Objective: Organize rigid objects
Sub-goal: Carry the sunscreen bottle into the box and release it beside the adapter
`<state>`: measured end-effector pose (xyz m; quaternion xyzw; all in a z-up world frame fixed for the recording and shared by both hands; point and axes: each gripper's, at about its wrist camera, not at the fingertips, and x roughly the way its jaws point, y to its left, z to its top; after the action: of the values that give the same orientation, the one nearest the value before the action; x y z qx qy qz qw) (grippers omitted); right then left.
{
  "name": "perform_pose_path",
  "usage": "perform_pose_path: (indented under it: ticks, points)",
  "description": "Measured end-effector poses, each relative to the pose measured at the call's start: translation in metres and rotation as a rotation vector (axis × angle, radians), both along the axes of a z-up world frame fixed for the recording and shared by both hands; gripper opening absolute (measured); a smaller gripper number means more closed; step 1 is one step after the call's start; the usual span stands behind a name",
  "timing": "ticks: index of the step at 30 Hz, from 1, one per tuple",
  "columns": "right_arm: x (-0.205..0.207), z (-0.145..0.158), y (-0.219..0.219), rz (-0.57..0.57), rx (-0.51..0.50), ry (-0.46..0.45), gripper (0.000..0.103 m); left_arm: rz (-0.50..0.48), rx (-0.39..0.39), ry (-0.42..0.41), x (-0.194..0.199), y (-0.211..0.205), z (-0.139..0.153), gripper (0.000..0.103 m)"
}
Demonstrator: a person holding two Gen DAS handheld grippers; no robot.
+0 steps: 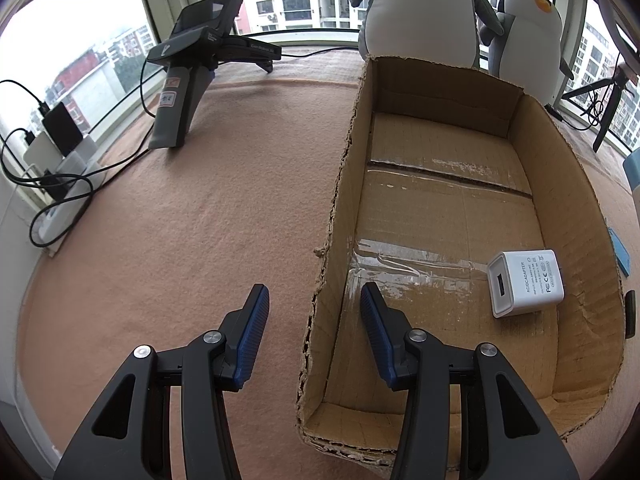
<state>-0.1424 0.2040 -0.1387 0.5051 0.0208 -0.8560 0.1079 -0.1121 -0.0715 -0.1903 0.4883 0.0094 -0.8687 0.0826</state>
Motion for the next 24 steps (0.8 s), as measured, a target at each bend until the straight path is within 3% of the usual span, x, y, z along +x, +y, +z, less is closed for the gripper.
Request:
perform_pose_path:
  ticks: [12, 24]
  points:
    - [-0.016, 0.021, -0.078, 0.112, -0.108, 0.012, 0.026, -0.001, -0.001, 0.0, 0.0, 0.0, 0.0, 0.047]
    - [-0.03, 0.005, -0.139, 0.195, -0.08, -0.015, 0.026, -0.002, -0.001, 0.001, 0.0, 0.0, 0.0, 0.047]
